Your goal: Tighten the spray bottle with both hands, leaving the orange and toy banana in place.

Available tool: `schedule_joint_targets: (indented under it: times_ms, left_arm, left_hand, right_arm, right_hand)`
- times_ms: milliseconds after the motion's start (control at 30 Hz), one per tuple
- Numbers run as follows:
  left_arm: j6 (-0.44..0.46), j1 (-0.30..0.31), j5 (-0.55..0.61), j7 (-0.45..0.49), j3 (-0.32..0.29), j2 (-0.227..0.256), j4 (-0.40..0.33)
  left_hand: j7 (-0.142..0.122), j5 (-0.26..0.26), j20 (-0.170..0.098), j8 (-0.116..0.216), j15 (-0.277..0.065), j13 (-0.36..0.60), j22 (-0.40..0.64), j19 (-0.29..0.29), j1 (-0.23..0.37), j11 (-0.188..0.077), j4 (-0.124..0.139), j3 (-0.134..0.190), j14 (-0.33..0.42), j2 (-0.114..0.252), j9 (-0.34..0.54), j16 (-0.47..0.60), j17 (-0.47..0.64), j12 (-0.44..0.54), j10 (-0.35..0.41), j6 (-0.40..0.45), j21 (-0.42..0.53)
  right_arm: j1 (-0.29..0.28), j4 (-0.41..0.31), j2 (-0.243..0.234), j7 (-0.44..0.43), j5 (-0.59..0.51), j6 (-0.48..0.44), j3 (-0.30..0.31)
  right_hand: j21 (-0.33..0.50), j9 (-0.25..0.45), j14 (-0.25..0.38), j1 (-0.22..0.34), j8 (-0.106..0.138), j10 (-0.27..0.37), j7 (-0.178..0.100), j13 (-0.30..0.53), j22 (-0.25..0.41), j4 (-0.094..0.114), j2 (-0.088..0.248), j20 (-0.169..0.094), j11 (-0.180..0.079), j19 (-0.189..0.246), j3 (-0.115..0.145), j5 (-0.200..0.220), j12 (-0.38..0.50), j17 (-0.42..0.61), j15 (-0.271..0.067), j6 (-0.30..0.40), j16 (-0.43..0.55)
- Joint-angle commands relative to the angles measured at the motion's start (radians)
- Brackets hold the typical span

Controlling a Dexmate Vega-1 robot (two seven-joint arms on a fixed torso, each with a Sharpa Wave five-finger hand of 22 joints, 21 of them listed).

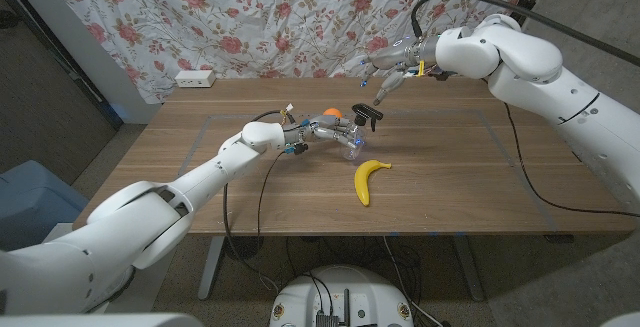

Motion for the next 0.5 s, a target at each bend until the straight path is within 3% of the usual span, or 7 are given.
schedule_joint_targets:
  times_ms: [33,333,500]
  left_arm:
    - [-0.003,-0.013,0.004,-0.015,0.002,-0.010,0.030]
    - [0.000,-0.020,0.008,-0.017,0.004,-0.012,0.041]
    - [-0.001,-0.028,0.008,-0.022,0.006,-0.019,0.055]
  left_hand:
    - [-0.033,0.004,-0.038,0.167,-0.136,0.004,0.004,0.009,-0.037,-0.101,0.016,0.020,0.011,0.148,0.004,-0.003,0.002,0.009,0.112,0.176,0.000]
    - [-0.032,0.004,-0.038,0.166,-0.135,0.004,0.004,0.010,-0.039,-0.098,0.018,0.021,0.012,0.149,0.004,-0.004,0.001,0.008,0.111,0.176,0.000]
    - [-0.033,0.004,-0.037,0.166,-0.135,0.004,0.004,0.010,-0.042,-0.097,0.019,0.021,0.012,0.150,0.004,-0.004,0.001,0.007,0.111,0.176,0.000]
  right_arm:
    - [0.000,0.053,-0.020,-0.081,-0.014,0.137,0.007]
    - [-0.017,0.105,-0.027,-0.175,-0.002,0.227,0.030]
    - [-0.019,0.130,-0.021,-0.188,0.026,0.251,0.036]
  right_hand:
    - [0.005,0.006,-0.002,0.023,0.004,-0.020,0.001,0.002,0.000,0.001,-0.007,-0.013,-0.003,0.005,0.013,0.015,0.003,-0.001,-0.005,-0.014,0.006]
    - [0.003,0.011,-0.009,0.086,0.018,-0.040,0.001,0.002,0.000,0.000,-0.014,-0.033,-0.011,0.000,0.030,0.038,0.003,-0.004,-0.014,-0.007,0.005]
    - [0.000,0.015,-0.031,0.133,0.034,-0.055,0.001,0.001,0.000,0.002,-0.023,-0.044,-0.016,-0.012,0.042,0.055,0.004,-0.006,0.003,0.016,-0.001]
